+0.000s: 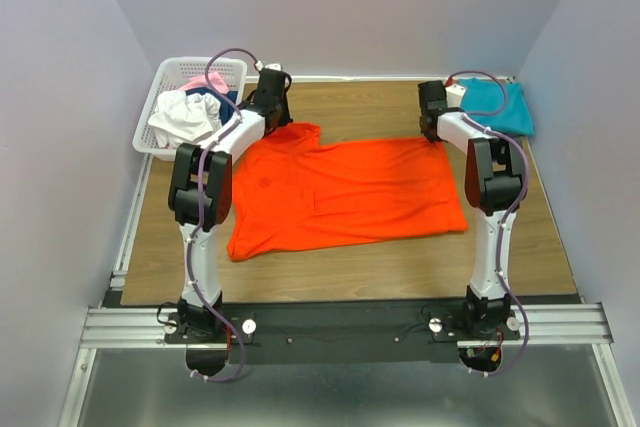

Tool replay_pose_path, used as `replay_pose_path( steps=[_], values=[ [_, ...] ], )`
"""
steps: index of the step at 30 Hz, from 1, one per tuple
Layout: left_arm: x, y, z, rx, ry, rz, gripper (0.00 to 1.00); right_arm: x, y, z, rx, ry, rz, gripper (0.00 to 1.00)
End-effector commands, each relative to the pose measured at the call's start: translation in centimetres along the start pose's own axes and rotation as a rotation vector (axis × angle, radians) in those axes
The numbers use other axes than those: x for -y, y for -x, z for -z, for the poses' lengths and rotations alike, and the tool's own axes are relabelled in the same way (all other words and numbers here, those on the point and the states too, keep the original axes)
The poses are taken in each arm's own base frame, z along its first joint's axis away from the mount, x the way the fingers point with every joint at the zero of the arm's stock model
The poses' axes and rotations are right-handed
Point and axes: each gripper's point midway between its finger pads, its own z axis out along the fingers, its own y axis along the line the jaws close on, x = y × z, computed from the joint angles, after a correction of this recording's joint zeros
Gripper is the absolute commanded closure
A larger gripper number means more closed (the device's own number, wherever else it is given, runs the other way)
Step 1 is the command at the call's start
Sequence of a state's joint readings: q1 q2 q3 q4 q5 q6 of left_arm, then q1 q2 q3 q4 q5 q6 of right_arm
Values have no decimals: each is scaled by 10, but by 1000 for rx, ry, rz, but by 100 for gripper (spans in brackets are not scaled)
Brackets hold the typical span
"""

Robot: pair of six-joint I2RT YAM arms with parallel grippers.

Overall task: Fold and stack the t-shirts
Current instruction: Fold the tshirt

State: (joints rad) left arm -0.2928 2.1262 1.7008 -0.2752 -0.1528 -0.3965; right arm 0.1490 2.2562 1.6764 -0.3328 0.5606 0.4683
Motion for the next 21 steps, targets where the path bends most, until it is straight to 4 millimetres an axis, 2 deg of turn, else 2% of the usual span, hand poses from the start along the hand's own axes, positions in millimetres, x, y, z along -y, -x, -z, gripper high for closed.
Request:
replay_pose_path(
  steps=[1,5,7,9,11,14,15,16,17,20,21],
  values=[
    [10,13,18,43,-41,22,100,13,-6,6,-21,-33,11,99],
    [6,7,27,40,-33,34,100,11,4,16,-8,-4,0,99],
    [8,13,37,65,-44,46,100,13,11,23,2,2,-6,99],
    [6,2,43,54,-44,43,100,14,7,27,-5,16,0,99],
    [7,7,56,82,-60,59,100,16,10,35,3,31,-2,99],
    [4,-3,71,85,-65,73,100,20,3,41,-6,37,4,99],
    [0,-16,73,67,-57,71,100,21,7,46,5,46,-5,99],
    [0,-12,83,87,-65,78,100,24,4,47,-1,44,-3,99],
    [-4,-24,85,71,-60,82,100,24,7,52,9,53,-9,99],
    [-3,-24,104,98,-75,99,100,27,4,56,4,55,-6,99],
    [-7,-35,107,86,-62,107,100,28,7,60,10,60,-11,99]
  ],
)
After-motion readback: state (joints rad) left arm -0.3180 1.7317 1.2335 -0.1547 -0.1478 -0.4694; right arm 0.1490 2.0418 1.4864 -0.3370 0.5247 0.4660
